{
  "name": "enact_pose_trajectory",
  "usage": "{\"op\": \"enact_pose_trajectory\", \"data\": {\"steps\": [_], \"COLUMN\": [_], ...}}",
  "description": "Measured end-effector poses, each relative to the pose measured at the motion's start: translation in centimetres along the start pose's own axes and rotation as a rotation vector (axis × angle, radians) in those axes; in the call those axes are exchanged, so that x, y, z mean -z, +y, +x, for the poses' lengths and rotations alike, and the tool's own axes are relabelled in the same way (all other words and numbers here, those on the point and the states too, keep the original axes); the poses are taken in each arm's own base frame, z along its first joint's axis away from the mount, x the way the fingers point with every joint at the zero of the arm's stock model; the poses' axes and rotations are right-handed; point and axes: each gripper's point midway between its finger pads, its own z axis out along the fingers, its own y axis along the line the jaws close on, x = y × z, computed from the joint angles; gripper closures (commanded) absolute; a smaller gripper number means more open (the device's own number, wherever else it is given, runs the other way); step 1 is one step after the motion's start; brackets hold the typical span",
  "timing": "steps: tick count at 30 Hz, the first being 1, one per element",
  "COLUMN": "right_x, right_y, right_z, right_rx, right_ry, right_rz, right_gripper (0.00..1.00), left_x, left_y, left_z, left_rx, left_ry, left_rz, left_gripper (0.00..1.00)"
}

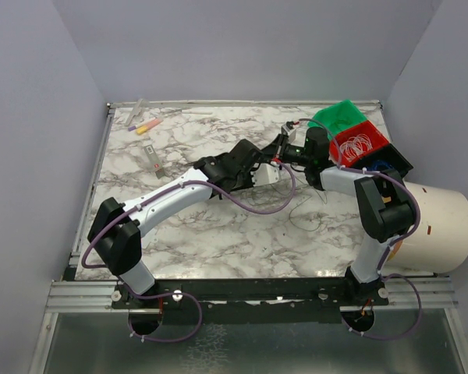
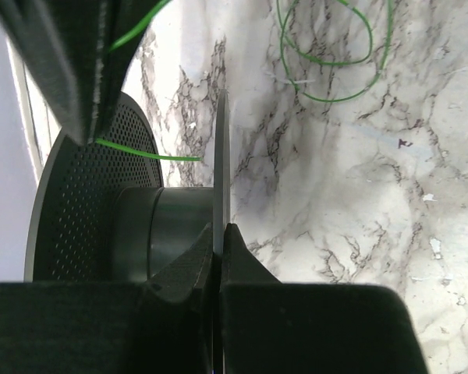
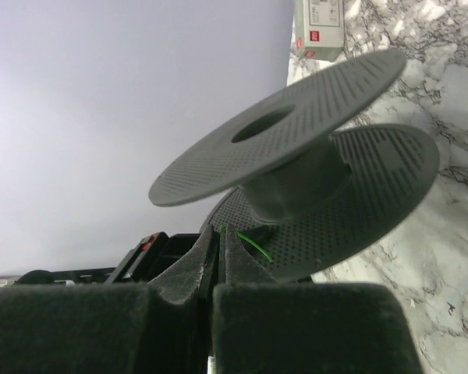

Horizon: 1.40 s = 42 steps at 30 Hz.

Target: Wrap the cables

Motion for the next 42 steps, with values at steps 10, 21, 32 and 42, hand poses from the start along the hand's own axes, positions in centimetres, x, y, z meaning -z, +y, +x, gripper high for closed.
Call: {"op": "enact_pose_trajectory", "data": {"steps": [10,21,32,42], "right_x": [0.1,0.1,-0.4,-0.2], "right_y": [-1.1,-2.4,-1.5,-1.7], "right_z": [0.6,1.3,1.7,1.8], "right_rx": [-0.008,0.009,0.128,0.195], "right_ry": [0.024,0.049,0.128,0.17], "right_rz": [0.039,0.084,0.098,0.132], "right_gripper": [0.99,1.0,0.95,0.82], "left_x": [0.0,0.2,0.3,0.4], "left_y": [0.9,1.1,1.2,1.4], "left_z": [-0.1,-0.5,-0.5,-0.4], "left_rx": [0.006,-0.01,-0.033,-0.049], "left_ry": [0.005,0.006,0.014,0.026], "left_rz": [-0.048,-0.071,-0.084,-0.098], "left_gripper": [1.0,1.0,1.0,1.0]}}
